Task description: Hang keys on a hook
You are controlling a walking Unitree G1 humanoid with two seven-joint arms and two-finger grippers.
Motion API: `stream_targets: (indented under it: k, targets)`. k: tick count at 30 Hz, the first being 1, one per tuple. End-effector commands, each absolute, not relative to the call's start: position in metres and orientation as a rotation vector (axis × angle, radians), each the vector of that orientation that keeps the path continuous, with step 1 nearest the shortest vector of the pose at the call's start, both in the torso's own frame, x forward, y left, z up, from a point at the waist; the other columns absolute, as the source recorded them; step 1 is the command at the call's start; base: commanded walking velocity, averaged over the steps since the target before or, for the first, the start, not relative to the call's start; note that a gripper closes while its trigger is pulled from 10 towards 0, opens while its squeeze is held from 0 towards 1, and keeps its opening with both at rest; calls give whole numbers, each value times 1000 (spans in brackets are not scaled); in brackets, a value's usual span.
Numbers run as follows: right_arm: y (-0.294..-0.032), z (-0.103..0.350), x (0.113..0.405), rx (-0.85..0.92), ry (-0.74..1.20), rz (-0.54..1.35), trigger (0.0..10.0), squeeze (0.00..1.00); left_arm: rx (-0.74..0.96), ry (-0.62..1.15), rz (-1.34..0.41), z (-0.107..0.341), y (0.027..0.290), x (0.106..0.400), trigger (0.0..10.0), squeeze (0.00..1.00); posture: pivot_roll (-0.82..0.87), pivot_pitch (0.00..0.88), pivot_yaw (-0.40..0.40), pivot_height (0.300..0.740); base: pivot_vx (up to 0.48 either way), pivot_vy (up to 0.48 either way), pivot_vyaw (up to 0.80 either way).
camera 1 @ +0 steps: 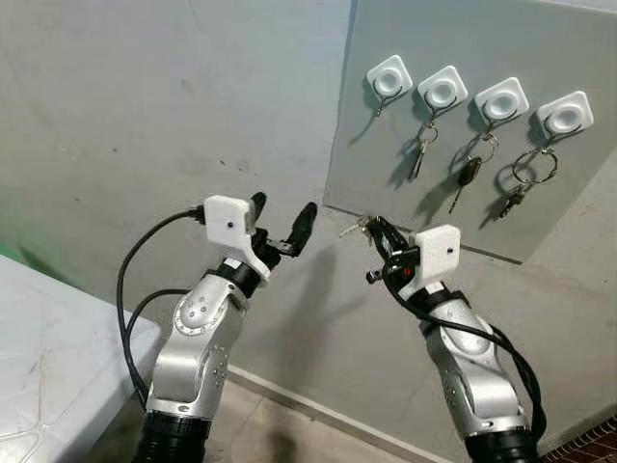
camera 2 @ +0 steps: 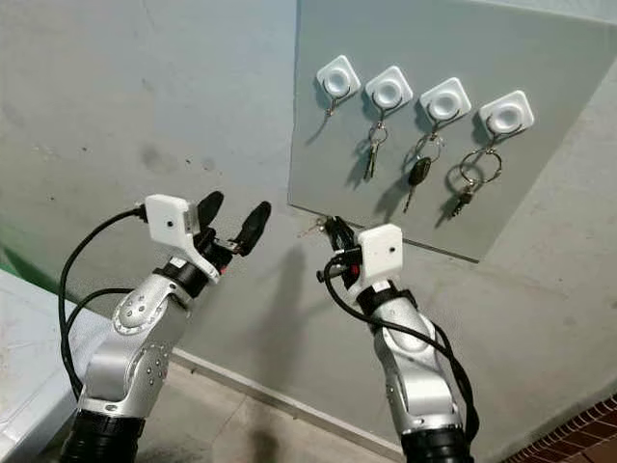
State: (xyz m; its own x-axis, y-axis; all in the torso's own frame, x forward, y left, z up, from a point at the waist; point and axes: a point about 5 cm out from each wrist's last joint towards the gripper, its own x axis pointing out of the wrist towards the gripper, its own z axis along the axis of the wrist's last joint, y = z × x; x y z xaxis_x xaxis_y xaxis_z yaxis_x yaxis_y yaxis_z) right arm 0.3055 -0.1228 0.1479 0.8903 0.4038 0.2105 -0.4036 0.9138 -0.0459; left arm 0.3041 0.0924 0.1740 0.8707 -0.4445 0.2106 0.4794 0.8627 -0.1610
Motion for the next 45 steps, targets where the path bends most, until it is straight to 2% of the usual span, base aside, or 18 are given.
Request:
stream_targets:
  k: [1, 22, 45]
  targets:
    - [-123, 158, 311, -13, -254, 438, 10000, 0, -206, -201, -527, 187, 89, 303, 10000, 0, 17, 0, -38, 736, 0, 0, 0]
    - [-112, 196, 332, 29, -395, 544, 10000, 0, -186, -283, -648, 225, 75, 295, 10000, 0, 26, 6, -38, 736, 0, 0, 0]
    - [-116, 238, 341, 141, -503, 613, 10000, 0, -199, -313, -688, 245, 70, 286, 10000, 0, 31, 24, -36, 736, 0, 0, 0]
